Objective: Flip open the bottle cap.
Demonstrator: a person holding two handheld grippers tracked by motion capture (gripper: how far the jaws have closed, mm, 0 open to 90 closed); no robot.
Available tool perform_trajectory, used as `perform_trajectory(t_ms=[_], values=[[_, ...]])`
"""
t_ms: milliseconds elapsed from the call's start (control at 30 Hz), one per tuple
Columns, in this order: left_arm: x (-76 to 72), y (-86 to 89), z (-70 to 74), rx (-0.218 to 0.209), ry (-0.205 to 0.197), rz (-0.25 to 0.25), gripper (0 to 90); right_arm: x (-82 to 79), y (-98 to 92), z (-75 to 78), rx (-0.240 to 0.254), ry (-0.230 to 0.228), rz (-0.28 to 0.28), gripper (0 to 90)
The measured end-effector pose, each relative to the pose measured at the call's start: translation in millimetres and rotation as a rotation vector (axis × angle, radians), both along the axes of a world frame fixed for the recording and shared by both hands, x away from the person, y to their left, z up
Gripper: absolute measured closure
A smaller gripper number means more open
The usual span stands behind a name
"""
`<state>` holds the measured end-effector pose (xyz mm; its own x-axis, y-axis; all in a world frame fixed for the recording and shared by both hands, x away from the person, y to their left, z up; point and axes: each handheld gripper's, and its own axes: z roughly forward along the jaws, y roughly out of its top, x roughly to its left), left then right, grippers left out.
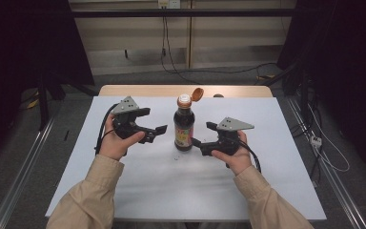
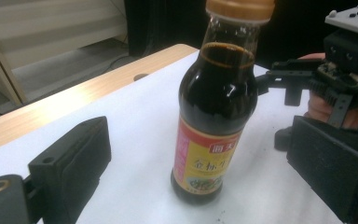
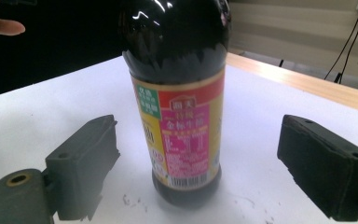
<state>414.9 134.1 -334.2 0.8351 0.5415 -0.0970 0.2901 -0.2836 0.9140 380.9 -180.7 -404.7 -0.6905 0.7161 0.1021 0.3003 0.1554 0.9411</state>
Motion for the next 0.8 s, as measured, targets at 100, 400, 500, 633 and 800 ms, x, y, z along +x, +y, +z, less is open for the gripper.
perform_trajectory(t_ms=[100,400,500,633,800], values=[[-1.6,2.8,-4.2,-0.004,0.005,0.005,6.0,-3.1,-6.1,1.8,0.004,-0.002,-0.009,11.0],[-7.8,10.8,-15.6,-0.002,0.014,0.010,6.1,-10.9,-19.9,-2.9,0.001,0.015,-0.025,11.0],[-10.1,14.0,-19.0,-0.005,0.016,0.016,6.2,-13.2,-23.0,-3.2,-0.007,0.029,-0.027,10.9],[-13.2,18.7,-23.7,0.001,0.022,0.017,6.2,-18.2,-27.6,-3.1,-0.012,0.030,-0.030,11.0],[-19.1,26.4,-28.2,-0.009,0.023,0.023,6.2,-25.9,-34.9,-5.8,-0.014,0.028,-0.033,11.1]])
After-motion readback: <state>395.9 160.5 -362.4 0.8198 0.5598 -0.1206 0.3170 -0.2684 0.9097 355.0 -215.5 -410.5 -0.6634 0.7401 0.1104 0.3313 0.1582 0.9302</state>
